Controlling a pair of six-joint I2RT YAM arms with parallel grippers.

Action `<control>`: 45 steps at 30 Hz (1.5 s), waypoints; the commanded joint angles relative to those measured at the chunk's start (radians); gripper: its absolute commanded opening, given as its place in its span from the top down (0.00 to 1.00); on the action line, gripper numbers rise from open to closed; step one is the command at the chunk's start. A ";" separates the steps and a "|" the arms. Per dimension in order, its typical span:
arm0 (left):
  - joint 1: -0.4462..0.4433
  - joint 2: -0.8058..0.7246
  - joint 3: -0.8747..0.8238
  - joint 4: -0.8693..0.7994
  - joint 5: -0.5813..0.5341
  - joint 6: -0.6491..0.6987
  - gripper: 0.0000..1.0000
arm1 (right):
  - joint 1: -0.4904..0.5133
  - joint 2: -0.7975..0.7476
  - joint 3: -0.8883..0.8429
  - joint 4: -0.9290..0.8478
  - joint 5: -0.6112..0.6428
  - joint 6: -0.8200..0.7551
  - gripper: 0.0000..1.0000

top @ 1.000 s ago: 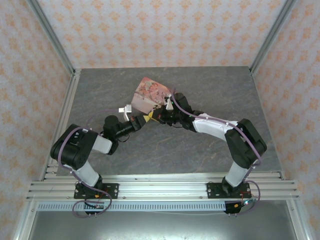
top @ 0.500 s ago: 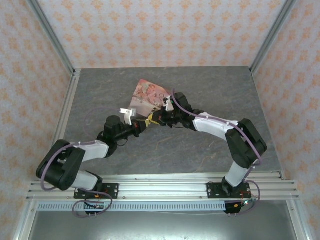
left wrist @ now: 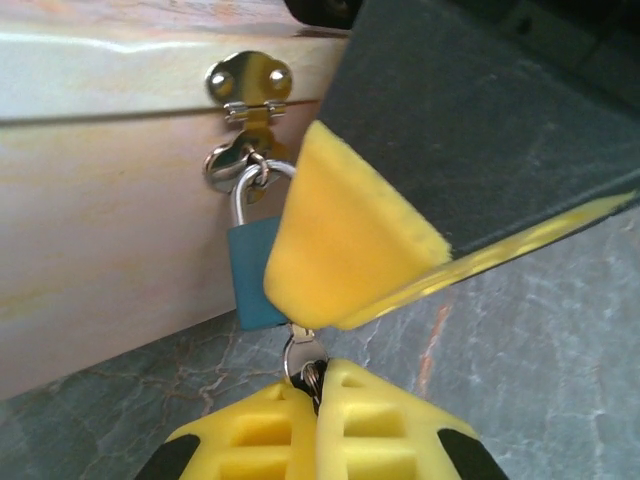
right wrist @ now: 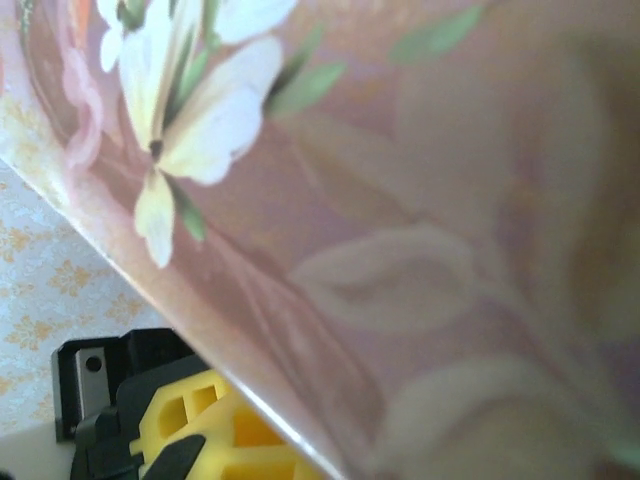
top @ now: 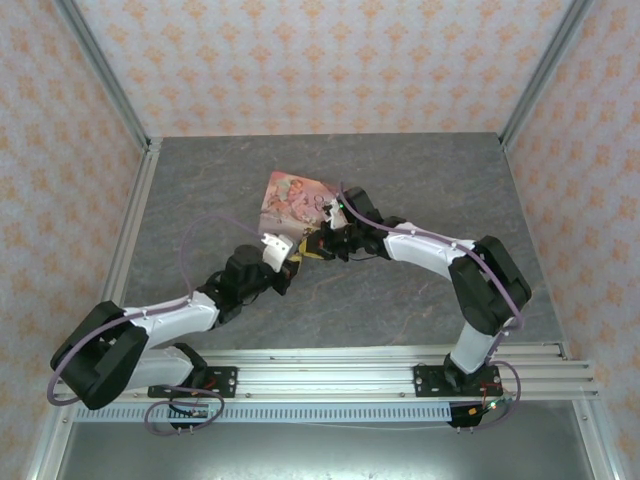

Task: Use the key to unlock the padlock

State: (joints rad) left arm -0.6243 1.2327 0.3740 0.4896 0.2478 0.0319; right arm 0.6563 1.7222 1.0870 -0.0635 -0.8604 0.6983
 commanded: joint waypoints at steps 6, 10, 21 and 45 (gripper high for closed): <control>-0.149 0.000 -0.021 0.021 -0.160 0.102 1.00 | 0.028 0.039 -0.015 0.063 0.014 0.113 1.00; -0.156 0.056 -0.065 0.104 -0.151 0.028 1.00 | 0.049 0.049 -0.027 0.059 0.062 0.100 1.00; -0.178 0.299 -0.105 0.303 -0.154 -0.077 1.00 | 0.072 0.097 -0.056 0.041 0.144 0.046 1.00; -0.175 0.332 -0.081 0.252 -0.201 -0.118 0.72 | 0.057 0.073 -0.080 -0.042 0.245 -0.143 1.00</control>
State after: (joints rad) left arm -0.7815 1.5791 0.2985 0.8246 0.0254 -0.0822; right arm 0.7208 1.7939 1.0225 -0.0250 -0.6319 0.5774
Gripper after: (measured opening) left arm 0.254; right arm 0.056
